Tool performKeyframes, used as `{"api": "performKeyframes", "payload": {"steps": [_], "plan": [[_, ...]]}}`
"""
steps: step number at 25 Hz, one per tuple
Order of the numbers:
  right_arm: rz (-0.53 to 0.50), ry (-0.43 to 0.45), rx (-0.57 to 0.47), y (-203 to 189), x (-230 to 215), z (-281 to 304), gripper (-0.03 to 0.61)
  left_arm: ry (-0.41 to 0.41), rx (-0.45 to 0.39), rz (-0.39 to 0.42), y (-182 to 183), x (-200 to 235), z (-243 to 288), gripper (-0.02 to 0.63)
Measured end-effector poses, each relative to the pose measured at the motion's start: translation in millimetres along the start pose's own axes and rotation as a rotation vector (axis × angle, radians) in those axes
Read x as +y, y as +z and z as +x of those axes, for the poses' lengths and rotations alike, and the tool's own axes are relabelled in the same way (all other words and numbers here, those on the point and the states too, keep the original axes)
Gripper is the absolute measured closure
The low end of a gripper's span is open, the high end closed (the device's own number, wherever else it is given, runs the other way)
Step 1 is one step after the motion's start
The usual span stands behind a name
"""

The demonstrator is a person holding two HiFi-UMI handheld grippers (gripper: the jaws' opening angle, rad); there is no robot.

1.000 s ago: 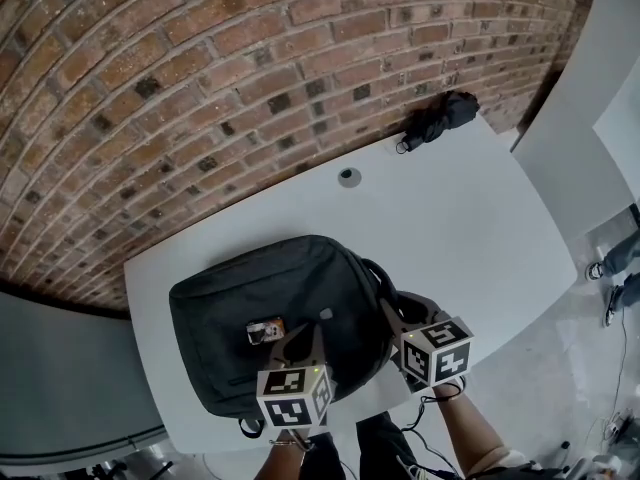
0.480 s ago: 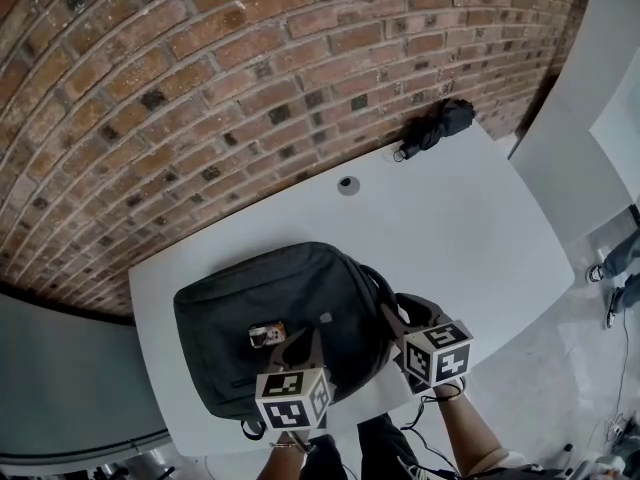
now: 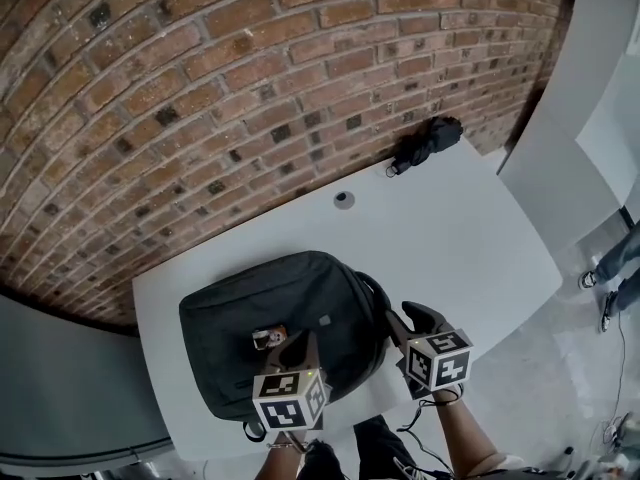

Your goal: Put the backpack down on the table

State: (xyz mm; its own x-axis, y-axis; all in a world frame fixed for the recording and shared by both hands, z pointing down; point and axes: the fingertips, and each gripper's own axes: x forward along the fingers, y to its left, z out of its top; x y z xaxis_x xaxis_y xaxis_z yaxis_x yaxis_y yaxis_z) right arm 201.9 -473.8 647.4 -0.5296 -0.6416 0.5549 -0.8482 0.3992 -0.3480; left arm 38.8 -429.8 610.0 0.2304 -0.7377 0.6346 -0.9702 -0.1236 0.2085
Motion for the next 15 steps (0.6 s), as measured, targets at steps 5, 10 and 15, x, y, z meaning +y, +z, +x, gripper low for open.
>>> {"api": "performKeyframes", "payload": {"steps": [5,10,15], "plan": [[0.003,-0.055,-0.025,9,6,-21,0.433,-0.005,-0.027,0.002,8,5,-19,0.600],[0.003,-0.095,-0.108,29,26,-48,0.487,-0.018,-0.065,0.004,18,10,-47,0.601],[-0.015,-0.135,-0.174,43,57,-77,0.512,-0.030,-0.107,0.007,24,23,-82,0.600]]}}
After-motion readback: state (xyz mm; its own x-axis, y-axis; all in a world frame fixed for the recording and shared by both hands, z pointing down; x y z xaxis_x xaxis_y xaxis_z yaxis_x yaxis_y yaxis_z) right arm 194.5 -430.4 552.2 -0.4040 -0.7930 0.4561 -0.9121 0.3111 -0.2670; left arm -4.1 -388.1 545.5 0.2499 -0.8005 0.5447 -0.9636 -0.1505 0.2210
